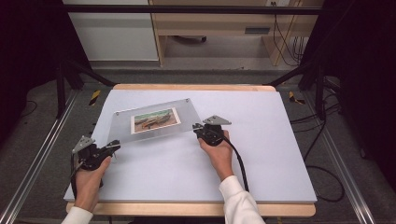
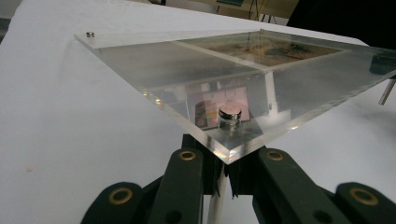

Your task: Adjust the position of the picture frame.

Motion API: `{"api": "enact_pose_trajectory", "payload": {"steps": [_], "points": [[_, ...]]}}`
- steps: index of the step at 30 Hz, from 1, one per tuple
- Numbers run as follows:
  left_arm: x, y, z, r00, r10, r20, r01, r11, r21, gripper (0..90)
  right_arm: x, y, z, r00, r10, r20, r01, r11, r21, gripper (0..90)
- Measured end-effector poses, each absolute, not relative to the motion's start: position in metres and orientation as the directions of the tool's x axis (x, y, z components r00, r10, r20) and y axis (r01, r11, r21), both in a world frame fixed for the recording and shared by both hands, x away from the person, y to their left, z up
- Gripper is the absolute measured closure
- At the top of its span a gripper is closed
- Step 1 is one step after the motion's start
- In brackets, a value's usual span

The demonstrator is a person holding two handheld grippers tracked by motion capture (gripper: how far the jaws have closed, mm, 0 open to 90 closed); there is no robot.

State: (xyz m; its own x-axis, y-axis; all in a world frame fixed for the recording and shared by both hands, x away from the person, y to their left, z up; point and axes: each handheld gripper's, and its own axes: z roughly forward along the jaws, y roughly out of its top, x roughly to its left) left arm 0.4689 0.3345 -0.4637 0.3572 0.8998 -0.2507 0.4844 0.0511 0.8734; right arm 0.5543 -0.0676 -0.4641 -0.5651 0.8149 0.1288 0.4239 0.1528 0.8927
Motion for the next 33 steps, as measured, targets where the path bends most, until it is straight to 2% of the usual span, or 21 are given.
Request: {"api": "enact_pose_trajectory", "payload": {"steps": [15, 27, 32, 33], "points": [[0.4684, 0.3334, -0.4629, 0.351, 0.906, -0.237, 0.485, 0.041, 0.874, 83.3, 0.5515, -0.0651, -0.4623, -0.561, 0.824, 0.079, 0.383, 0.175, 0.907, 78.4], [0.4681, 0.3325, -0.4623, 0.350, 0.908, -0.230, 0.485, 0.034, 0.874, 83.5, 0.5513, -0.0615, -0.4650, -0.608, 0.793, 0.041, 0.340, 0.214, 0.916, 63.7], [0.4680, 0.3324, -0.4626, 0.349, 0.909, -0.227, 0.488, 0.030, 0.872, 83.5, 0.5526, -0.0614, -0.4658, -0.606, 0.794, 0.047, 0.350, 0.214, 0.912, 65.8], [0.4680, 0.3325, -0.4626, 0.349, 0.909, -0.227, 0.488, 0.030, 0.872, 83.4, 0.5528, -0.0617, -0.4659, -0.595, 0.803, 0.045, 0.355, 0.211, 0.911, 71.1]]}}
